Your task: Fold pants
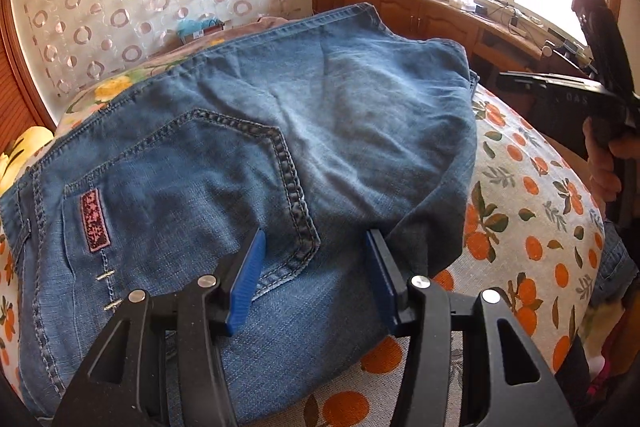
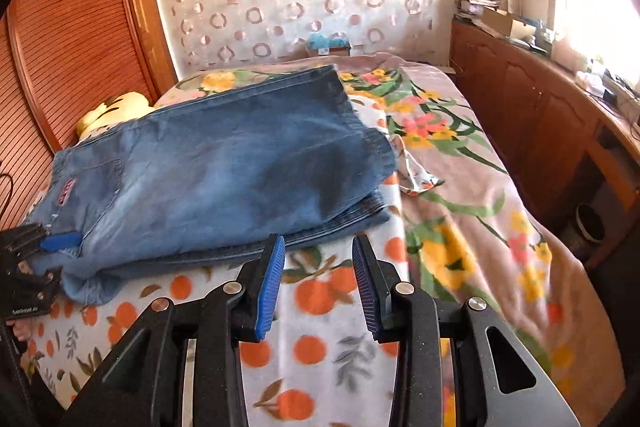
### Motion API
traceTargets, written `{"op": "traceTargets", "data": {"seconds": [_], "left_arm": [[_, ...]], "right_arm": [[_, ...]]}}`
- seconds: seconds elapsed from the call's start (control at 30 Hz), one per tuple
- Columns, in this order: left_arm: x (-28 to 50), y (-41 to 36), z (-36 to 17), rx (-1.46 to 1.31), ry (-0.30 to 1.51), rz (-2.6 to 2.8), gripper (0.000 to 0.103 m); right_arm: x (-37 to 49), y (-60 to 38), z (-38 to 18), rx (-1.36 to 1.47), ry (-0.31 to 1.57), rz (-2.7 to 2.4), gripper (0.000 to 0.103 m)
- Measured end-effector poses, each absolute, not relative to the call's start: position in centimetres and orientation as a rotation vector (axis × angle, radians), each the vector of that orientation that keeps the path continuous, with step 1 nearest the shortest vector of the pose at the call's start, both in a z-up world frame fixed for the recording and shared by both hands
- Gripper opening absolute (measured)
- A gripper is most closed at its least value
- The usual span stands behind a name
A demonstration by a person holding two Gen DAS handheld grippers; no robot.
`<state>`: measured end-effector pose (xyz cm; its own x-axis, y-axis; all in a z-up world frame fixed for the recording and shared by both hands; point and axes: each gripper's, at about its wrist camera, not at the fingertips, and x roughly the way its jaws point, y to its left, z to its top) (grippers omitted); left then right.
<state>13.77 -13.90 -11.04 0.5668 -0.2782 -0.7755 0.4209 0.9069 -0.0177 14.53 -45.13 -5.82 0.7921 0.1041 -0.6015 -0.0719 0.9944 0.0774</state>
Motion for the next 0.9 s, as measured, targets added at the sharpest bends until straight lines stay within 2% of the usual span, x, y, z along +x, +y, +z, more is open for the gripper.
{"op": "traceTargets", "data": {"seconds": [0.33, 0.9], "left_arm": [[13.8, -14.6, -11.3, 0.206, 0.876, -0.397, 0.054], [13.9, -14.6, -11.4, 0.208, 0.875, -0.396, 0.055]], "right_arm": [[19.6, -48.0, -6.2, 0.193, 0.717, 0.070, 0.036], [20.7, -48.2, -5.9, 0.282, 0.726, 0.077, 0.036]]}}
